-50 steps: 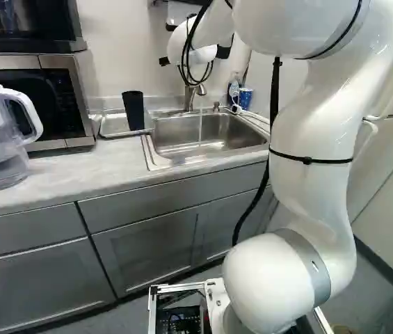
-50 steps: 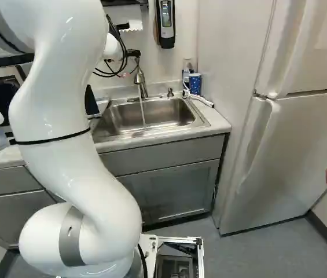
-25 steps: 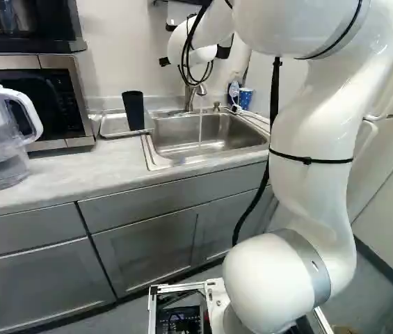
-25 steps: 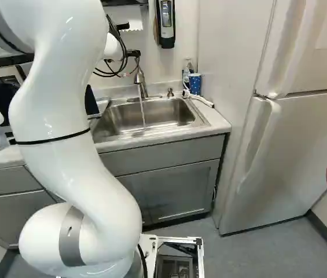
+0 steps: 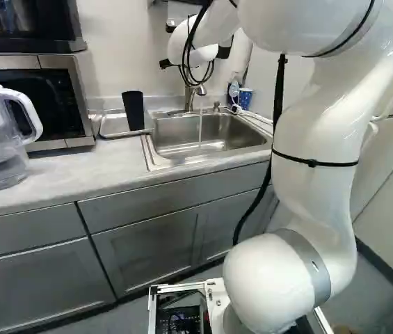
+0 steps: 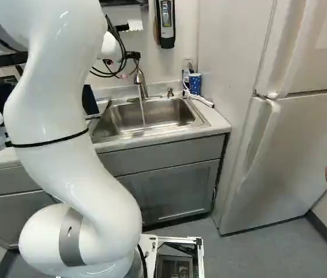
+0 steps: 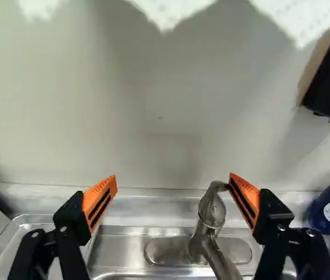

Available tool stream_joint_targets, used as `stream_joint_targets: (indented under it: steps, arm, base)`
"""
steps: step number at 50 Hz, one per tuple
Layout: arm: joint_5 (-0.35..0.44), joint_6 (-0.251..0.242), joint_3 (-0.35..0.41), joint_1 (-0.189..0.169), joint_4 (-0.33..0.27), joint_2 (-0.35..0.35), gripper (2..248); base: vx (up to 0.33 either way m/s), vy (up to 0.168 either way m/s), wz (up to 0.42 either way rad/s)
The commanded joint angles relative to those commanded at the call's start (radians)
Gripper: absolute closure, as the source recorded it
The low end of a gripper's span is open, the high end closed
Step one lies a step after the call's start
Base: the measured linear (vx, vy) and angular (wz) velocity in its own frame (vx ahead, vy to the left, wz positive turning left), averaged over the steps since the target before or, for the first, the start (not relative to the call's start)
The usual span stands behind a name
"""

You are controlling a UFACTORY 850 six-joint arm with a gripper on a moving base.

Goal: Rinse the cup and place it in the tray

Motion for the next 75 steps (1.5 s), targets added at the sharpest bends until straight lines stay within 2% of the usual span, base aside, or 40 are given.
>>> stream_joint_targets:
  steps: [34,55,75]
  arm:
    - [-0.022,0.000,0.058,0.005,0.000,0.052,3]
    - [-0.022,0.000,0.124,0.017,0.000,0.112,3]
    - [-0.022,0.000,0.109,0.017,0.000,0.111,3]
  base:
    - [0.000,0.000,0.000]
    - [0.000,0.000,0.000]
    - [0.000,0.000,0.000]
